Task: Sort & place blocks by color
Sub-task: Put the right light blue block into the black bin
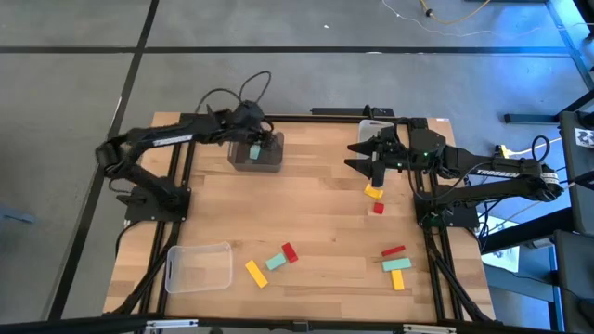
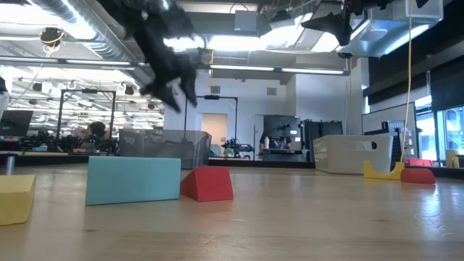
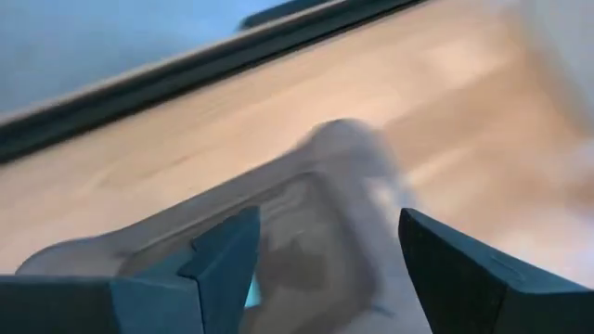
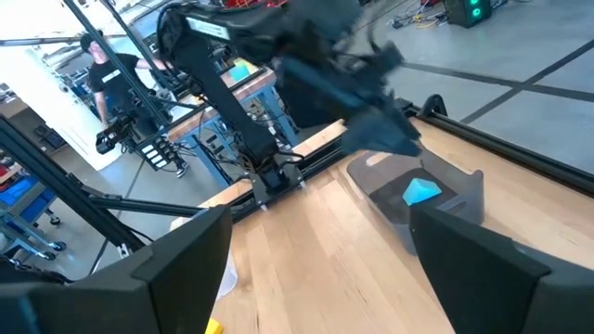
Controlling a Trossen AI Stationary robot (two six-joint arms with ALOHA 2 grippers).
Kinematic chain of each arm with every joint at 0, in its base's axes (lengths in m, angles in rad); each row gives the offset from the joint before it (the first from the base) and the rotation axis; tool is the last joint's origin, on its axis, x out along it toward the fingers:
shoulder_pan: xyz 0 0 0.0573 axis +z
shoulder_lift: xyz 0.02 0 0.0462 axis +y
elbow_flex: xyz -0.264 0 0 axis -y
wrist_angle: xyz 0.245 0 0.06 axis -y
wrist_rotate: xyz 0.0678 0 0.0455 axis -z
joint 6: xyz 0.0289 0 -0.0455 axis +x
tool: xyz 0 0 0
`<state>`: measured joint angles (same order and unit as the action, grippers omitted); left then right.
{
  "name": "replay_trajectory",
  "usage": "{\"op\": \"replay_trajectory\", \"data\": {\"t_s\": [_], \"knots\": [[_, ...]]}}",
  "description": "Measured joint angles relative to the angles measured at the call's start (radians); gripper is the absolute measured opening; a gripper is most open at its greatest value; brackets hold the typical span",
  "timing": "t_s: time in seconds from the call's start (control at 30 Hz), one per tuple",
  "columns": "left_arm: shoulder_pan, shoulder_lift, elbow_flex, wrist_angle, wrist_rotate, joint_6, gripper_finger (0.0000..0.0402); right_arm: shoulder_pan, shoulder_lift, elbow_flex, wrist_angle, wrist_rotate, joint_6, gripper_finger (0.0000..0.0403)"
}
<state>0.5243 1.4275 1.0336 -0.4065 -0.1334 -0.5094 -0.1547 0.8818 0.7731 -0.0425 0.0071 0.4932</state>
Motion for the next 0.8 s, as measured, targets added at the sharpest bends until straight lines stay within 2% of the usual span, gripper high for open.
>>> {"op": "replay_trajectory", "data": {"t_s": [0.17,0.3,0.47,0.57,0.67,0.8], "knots": [[-0.126,-0.145,0.000,0.058,0.056,0.046,0.0249,0.000,0.000,0.000,0.000,0.000,0.000,0.0330],[-0.262,-0.248,-0.041,0.244,0.047,0.051,0.0249,0.000,0.000,0.000,0.000,0.000,0.000,0.0330],[-0.383,-0.349,-0.212,0.628,0.039,0.077,0.0249,0.000,0.000,0.000,0.000,0.000,0.000,0.0330],[-0.417,-0.394,-0.342,0.809,0.047,0.079,0.0249,0.000,0.000,0.000,0.001,0.000,0.000,0.0330],[-0.435,-0.428,-0.455,0.925,0.038,0.062,0.0250,0.000,0.000,0.000,0.012,0.000,0.000,0.0330],[-0.452,-0.446,-0.524,1.033,0.039,0.050,0.0250,0.000,0.000,0.000,0.029,0.000,0.001,0.0330]]}}
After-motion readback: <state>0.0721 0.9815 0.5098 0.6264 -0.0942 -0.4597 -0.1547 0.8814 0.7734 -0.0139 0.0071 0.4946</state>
